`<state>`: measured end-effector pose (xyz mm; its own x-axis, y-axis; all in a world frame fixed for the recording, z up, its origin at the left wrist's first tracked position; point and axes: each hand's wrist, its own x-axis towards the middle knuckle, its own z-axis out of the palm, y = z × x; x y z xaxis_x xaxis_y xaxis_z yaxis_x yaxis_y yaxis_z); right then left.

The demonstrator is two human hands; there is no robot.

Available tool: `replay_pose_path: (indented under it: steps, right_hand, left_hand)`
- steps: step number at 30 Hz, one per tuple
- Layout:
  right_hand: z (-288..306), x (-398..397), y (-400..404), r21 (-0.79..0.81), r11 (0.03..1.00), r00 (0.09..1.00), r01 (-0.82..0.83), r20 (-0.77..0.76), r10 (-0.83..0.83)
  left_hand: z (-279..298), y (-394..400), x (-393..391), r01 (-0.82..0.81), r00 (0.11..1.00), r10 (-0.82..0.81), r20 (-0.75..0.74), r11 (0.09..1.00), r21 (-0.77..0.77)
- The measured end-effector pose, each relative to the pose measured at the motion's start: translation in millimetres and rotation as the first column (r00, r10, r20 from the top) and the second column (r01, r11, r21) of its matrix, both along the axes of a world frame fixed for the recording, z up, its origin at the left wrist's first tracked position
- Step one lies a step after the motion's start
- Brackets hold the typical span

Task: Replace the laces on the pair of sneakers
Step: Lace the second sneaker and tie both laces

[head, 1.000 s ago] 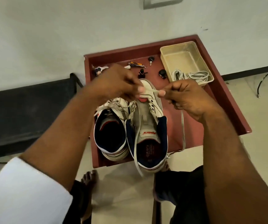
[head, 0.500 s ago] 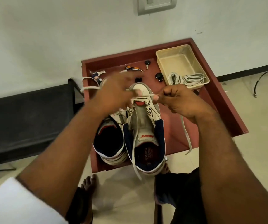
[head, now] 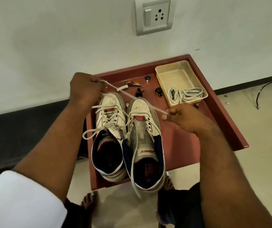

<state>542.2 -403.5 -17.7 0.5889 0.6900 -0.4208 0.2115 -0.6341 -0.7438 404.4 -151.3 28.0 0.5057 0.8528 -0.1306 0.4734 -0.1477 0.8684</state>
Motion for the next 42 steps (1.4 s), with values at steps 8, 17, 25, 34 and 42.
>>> replay_pose_path:
  steps: [8,17,25,34,42]
  right_hand:
    - [-6,-7,16,0.187,0.885,0.869,0.426,-0.357,-0.343]
    - [-14,-17,28,0.240,0.836,0.848,0.493,-0.349,-0.400]
    - [-18,-15,31,0.162,0.946,0.960,0.280,-0.035,-0.278]
    - [-17,-20,38,0.229,0.952,0.963,0.205,0.124,-0.238]
    - [-15,-18,36,0.242,0.956,0.963,0.168,0.167,-0.212]
  left_hand:
    - [1,-61,-14,0.360,0.909,-0.174,-0.377,0.785,0.505]
    - [-40,-100,22,0.602,0.621,-0.434,-0.653,0.797,0.044]
    - [-56,-103,25,0.493,0.740,-0.338,-0.582,0.861,0.127]
    - [-58,-113,27,0.483,0.735,-0.244,-0.633,0.844,0.235]
    - [-61,-112,24,0.460,0.753,-0.264,-0.603,0.866,0.196]
